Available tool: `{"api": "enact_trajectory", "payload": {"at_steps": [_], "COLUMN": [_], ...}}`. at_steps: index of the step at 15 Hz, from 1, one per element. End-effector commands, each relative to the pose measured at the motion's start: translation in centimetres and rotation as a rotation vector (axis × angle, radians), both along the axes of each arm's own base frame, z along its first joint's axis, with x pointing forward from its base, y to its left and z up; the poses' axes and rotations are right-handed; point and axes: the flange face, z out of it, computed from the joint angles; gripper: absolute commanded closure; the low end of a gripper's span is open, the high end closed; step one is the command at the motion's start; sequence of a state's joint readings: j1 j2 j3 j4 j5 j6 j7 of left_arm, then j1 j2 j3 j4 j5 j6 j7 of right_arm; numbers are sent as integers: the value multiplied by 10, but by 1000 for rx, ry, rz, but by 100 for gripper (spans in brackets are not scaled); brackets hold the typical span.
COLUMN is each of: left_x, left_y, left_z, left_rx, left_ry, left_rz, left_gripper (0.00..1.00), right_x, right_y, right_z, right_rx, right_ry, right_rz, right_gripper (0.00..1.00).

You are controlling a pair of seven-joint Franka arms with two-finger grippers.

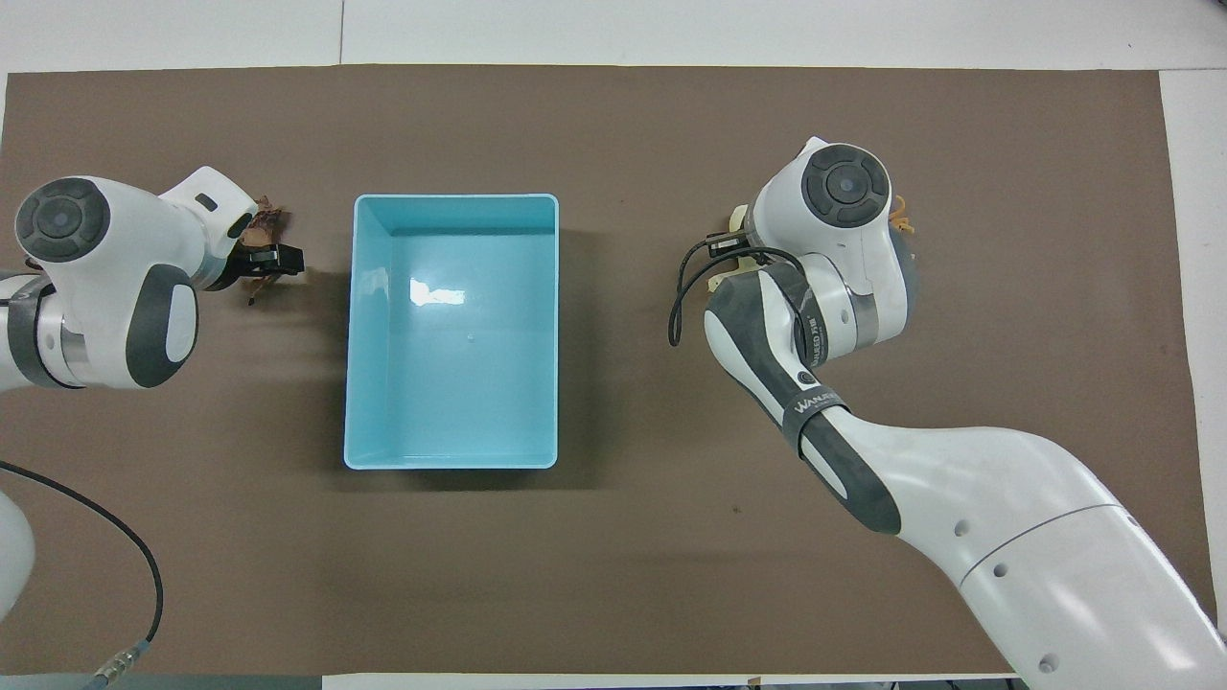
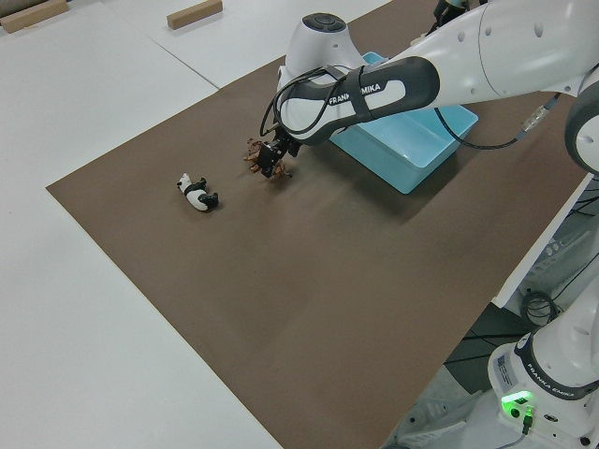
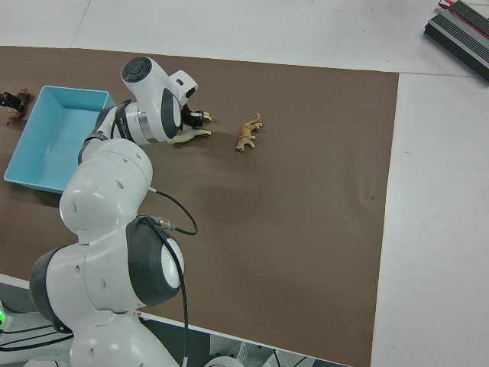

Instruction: Put all toys into storage box

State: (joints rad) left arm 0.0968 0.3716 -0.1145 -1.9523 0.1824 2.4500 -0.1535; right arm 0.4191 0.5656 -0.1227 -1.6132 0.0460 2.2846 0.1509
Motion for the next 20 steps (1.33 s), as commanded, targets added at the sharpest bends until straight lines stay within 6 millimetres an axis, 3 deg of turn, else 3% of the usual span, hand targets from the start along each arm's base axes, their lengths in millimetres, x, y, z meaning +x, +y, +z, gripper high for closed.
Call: {"api": "enact_trajectory", "payload": {"at_steps": [1, 2, 3, 4, 7, 8, 13, 20], "left_x": [-3, -3, -2, -3, -7, -7, 7, 15], "left_y": [7, 4, 1, -2, -4, -4, -3, -8], "left_z": [-5, -8, -12, -14, -17, -17, 2, 14], "left_rx": [36, 32, 27, 25, 21, 16, 13, 9], "left_ry": [-15, -18, -19, -16, -9, -12, -22, -12], "left_rz": [-7, 7, 23, 35, 64, 95, 155, 192], "left_gripper": [0, 0, 6, 34, 91, 100, 100, 100], "right_x": [16, 19, 20, 19, 22, 23, 20, 17], "right_y": [-5, -7, -8, -8, -13, -13, -28, -36], "right_z": [34, 41, 48, 52, 74, 84, 128, 138], "right_rx": [-14, -14, -14, -16, -22, -24, -29, -32], "right_ry": [12, 14, 15, 22, 33, 37, 43, 54], "right_rz": [-19, -23, -25, -26, -37, -38, -59, -69], "right_gripper": [100, 100, 100, 100, 100, 100, 100, 100]}}
